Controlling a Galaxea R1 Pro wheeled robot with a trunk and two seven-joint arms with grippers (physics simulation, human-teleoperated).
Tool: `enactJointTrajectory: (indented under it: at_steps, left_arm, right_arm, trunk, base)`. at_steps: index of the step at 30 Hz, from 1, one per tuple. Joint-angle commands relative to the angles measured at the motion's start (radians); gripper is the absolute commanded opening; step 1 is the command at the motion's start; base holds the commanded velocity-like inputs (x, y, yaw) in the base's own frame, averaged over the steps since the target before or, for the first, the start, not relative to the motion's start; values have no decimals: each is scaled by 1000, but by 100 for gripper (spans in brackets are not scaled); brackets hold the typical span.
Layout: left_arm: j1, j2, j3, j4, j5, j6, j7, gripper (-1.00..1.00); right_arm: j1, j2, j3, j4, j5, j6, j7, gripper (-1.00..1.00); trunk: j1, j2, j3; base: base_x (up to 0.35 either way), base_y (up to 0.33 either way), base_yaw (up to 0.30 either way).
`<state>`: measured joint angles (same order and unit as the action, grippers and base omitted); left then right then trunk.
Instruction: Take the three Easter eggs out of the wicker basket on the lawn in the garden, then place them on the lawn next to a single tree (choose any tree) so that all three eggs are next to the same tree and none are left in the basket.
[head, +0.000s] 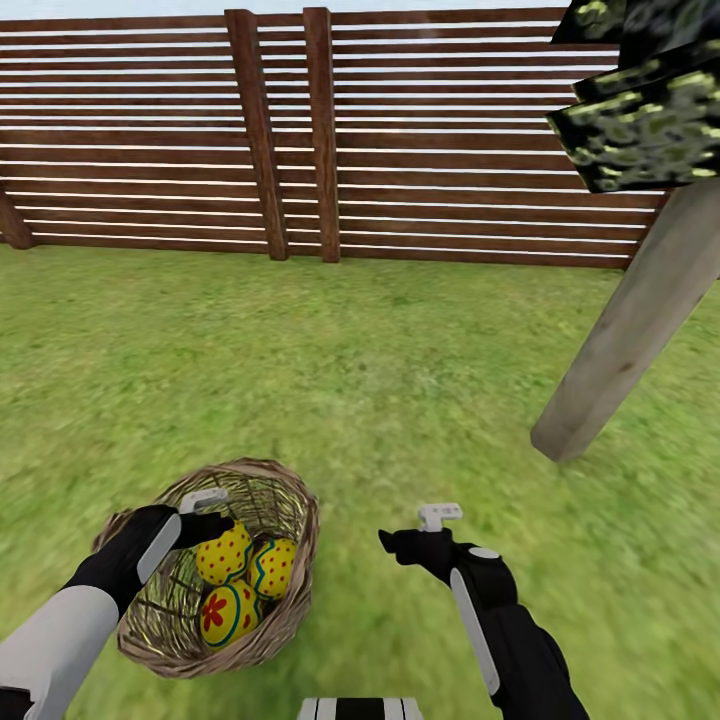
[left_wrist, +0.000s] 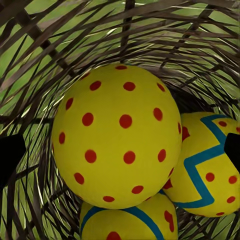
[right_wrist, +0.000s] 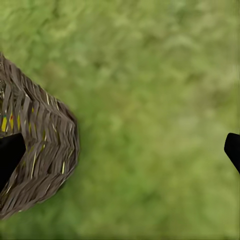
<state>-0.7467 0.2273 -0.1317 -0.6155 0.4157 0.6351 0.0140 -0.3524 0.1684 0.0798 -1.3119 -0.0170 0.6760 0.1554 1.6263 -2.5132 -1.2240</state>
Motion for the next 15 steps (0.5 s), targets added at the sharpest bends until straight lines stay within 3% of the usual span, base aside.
enactJointTrajectory:
  at_steps: [1,12,15]
  left_arm:
    - [0,1,-5,-1,3,3,1,100]
    - [0,1,-5,-1,4,0,1,100]
    - [0,1,-5,-1,4,-1,1,100]
  right_arm:
    - [0,0,3,-1,-1,5,2,100]
    - [0,0,12,-1,-1,5,1,100]
    - [0,0,12,-1,-1,5,1,100]
  trunk:
    - [0,0,0]
    - [0,0,4]
    - [1,-1,-8]
  base:
    - [1,0,65]
    - [0,0,69]
    - [0,0,5]
